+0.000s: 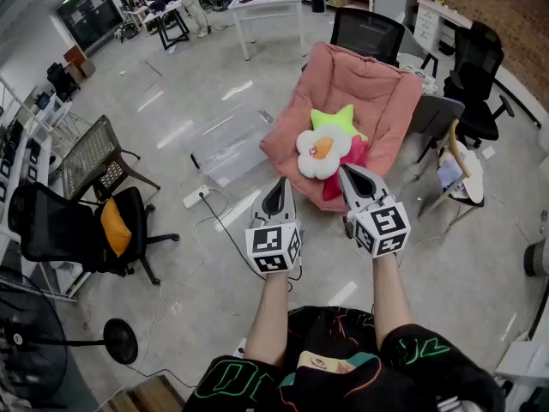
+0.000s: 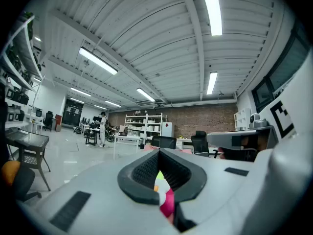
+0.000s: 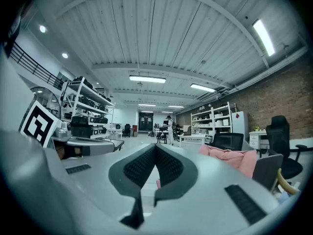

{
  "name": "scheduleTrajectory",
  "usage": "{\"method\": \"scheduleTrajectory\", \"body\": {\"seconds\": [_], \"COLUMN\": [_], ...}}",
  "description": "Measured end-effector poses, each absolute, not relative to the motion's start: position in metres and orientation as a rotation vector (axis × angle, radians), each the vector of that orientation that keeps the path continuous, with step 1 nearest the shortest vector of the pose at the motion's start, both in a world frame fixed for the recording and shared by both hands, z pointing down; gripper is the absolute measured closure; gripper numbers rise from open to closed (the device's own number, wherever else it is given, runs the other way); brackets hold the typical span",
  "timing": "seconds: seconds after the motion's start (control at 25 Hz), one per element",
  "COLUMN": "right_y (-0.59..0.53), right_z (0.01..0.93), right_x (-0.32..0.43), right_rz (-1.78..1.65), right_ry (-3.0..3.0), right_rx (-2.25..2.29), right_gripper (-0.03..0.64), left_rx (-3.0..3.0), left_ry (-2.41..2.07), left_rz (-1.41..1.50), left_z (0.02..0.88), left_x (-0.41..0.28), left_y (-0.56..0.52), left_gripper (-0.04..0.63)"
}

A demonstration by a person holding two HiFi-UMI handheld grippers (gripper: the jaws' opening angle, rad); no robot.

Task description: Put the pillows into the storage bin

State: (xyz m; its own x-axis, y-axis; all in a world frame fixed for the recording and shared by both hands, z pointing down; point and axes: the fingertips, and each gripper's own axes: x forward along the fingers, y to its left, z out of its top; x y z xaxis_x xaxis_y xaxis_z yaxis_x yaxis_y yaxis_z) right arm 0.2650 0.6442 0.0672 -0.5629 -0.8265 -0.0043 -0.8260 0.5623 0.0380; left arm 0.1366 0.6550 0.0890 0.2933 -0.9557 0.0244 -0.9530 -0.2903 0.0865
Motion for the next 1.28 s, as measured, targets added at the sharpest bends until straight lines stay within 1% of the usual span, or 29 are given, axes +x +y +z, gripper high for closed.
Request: {"method": "scheduleTrajectory", "body": {"seconds": [0.36,0.64,0.8,0.96,1.28], "right_y": [0.624,0.583,0.542,0.477,0.320], "right_z": [0.071,0.090,0.108,0.128,0.193], "right_x": [0.273,0.279,0.281,0.282,0.245], "right_rz": [-0.009,0.029,0.045,0.086,0.280], "right_ry": [-2.733,-2.689,-2.650,-2.592,-2.450], "right_rx": [1.498,1.525,1.547,1.589,1.559], "right_gripper": [0.615,0.615,0.615,0.615,0.615], "left_rx": [2.401,2.357,2.339,2.329,2.205], "left_ry": [-1.848,-1.825,-1.786,-1.718,-1.568], "left_rz": [-0.073,-0.075,-0.088,-0.081,0.048], "left_z": [0.096,0.121,0.141,0.168,0.243], "left_x": [0.122,0.116,0.111,0.108,0.078], "left_y": [0.644,0.603,0.555,0.489,0.339], "left_gripper": [0.598,0.598,0.598,0.598,0.598]}}
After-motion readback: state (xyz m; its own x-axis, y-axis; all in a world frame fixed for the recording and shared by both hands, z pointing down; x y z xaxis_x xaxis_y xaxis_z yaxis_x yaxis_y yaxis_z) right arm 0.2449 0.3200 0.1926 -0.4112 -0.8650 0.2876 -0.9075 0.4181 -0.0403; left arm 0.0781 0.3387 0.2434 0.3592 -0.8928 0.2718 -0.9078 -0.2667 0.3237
